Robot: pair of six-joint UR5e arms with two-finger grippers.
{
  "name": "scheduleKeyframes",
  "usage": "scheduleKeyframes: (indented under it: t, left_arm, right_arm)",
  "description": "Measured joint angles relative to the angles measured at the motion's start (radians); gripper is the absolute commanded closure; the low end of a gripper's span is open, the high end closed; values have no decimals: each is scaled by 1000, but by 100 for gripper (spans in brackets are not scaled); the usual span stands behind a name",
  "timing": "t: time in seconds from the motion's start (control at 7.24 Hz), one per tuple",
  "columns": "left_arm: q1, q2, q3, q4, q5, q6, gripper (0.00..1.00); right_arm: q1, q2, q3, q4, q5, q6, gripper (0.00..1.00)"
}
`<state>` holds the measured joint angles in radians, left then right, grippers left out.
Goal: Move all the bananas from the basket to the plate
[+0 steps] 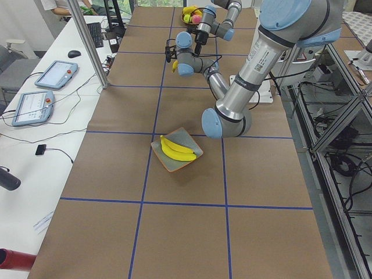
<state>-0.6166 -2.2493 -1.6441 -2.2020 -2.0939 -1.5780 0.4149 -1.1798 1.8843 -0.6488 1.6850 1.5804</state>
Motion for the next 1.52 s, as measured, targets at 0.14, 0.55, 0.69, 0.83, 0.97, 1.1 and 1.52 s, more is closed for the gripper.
scheduleKeyframes:
  t: [0.14, 0.55, 0.69, 0.83, 0.97, 1.1, 1.52]
  left_arm:
    - [-8, 24, -4, 11, 0, 6, 100]
    - [-53, 144, -138, 294, 13, 281, 100]
    - [-49, 162, -229, 516, 71, 430, 100]
    - [-30, 174, -314, 722, 168, 551, 100]
    - [9, 180, -374, 894, 284, 626, 100]
    - [54, 189, -402, 1008, 389, 657, 100]
    - [104, 253, -415, 1138, 516, 690, 100]
  right_arm:
    - [6, -57, 42, 2, 1, -1, 0]
    - [24, -164, 82, 4, -27, -6, 0]
    - [25, -185, 82, 4, -52, -6, 0]
    - [25, -204, 81, 5, -69, -6, 0]
    - [26, -222, 81, 6, -77, -6, 0]
    - [26, -234, 80, 7, -84, -6, 0]
    - [25, -243, 66, 10, -94, -3, 0]
